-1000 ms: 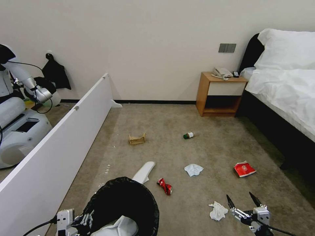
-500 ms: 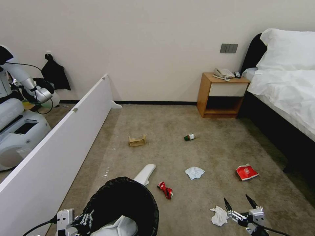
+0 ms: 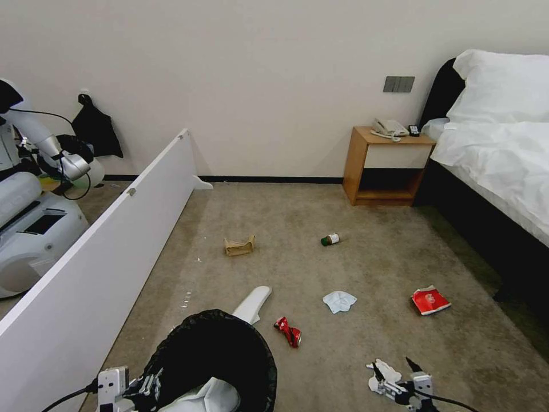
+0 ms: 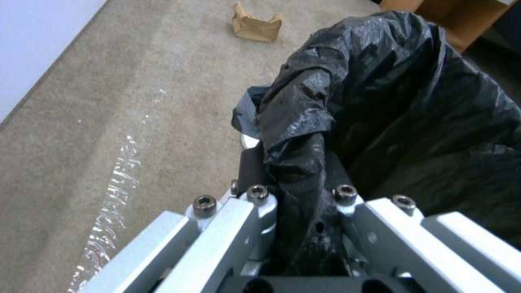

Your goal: Pick up the trash bin, then pick up the garbage from the floor and place it into the trash bin.

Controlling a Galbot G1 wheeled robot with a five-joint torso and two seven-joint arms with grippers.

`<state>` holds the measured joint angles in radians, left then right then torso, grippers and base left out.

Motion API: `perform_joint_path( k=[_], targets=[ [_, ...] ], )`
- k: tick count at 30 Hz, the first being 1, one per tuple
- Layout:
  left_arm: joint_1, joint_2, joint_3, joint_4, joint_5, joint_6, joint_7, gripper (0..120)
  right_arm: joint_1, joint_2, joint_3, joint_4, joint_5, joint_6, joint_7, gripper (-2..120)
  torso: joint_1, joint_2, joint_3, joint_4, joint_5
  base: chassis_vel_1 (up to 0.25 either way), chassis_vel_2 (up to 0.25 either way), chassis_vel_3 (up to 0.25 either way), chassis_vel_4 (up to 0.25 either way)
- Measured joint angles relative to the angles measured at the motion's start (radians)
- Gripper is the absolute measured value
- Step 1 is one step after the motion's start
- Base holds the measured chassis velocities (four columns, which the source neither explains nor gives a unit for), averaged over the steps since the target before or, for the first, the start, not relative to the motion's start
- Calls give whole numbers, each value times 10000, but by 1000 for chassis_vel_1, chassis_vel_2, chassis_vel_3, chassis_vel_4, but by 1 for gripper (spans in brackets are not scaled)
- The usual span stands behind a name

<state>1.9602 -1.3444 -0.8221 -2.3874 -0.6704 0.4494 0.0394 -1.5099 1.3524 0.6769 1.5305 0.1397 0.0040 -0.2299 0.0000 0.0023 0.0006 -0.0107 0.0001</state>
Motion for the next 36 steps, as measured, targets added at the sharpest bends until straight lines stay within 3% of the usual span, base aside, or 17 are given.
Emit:
perform_joint_path(
  k=[9,28,36],
  targets=[
    [20,-96,-23,-32,56,-2,0,5,751,87,-17,-1155,-138,-778,531,100,0,0,0,0,0,0,0,0,0],
    [71,-238,4,-55,205,13,-15,5,2250,246,-52,-3247,32,-948,510,100,0,0,0,0,-1,0,0,0,0],
    [102,-267,4,-64,216,-8,-14,5,2613,436,-66,-3717,146,-1070,562,76,0,0,1,1,0,0,0,0,0]
  ],
)
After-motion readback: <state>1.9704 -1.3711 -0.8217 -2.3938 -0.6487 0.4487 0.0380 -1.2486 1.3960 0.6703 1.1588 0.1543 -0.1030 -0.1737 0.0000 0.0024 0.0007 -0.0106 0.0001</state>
